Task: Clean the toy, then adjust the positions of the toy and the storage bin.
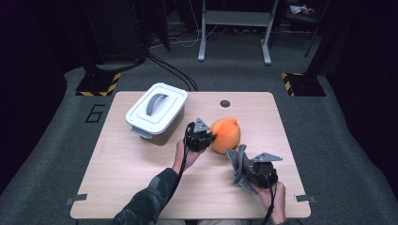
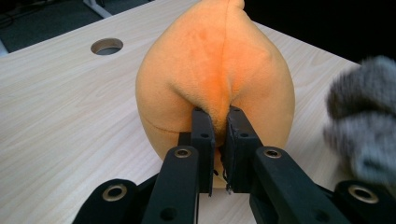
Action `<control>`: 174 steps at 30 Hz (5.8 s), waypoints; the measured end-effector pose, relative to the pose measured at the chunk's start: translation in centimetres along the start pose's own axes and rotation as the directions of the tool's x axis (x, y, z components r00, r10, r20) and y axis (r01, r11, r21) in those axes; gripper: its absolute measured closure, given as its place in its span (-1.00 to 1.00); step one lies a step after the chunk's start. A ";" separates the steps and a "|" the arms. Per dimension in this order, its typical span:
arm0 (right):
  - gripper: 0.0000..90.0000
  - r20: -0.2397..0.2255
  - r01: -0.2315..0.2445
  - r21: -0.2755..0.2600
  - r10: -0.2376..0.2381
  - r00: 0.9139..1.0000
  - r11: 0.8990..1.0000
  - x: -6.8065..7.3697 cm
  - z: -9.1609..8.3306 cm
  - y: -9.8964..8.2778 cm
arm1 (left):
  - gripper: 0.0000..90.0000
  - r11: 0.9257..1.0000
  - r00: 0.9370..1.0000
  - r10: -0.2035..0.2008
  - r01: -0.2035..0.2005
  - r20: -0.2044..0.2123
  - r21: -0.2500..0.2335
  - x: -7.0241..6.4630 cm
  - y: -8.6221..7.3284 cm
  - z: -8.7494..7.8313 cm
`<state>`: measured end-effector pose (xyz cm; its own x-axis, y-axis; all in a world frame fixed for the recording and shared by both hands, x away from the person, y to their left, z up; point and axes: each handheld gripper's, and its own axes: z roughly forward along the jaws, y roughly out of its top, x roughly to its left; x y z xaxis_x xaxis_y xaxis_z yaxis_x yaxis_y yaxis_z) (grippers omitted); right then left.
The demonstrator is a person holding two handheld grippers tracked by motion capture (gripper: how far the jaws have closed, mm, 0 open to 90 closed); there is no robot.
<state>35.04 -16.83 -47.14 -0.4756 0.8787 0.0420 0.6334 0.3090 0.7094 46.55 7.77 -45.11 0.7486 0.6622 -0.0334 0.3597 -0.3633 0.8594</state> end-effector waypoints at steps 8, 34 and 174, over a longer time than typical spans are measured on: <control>0.62 -0.114 0.074 0.026 -0.070 0.991 0.997 4.2 1.6 -0.6 | 0.86 1.000 1.000 -0.005 0.005 -0.001 0.005 -0.1 0.2 0.0; -0.75 -0.208 0.183 -0.040 -0.187 0.960 0.982 5.9 1.0 -0.2 | 0.86 1.000 1.000 -0.001 0.001 -0.006 0.010 -0.1 0.2 0.0; -0.85 0.141 -0.070 -0.040 0.075 0.987 0.997 -9.8 4.4 -3.1 | 0.84 0.954 0.857 -0.291 0.295 -0.425 -0.059 5.9 -14.0 -26.5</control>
<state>40.47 -24.81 -52.87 -0.3354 0.9421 -0.0045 0.6406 0.2315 0.7322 31.15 34.18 -43.84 0.3004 0.9518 -0.0619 0.5310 -0.1129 0.8398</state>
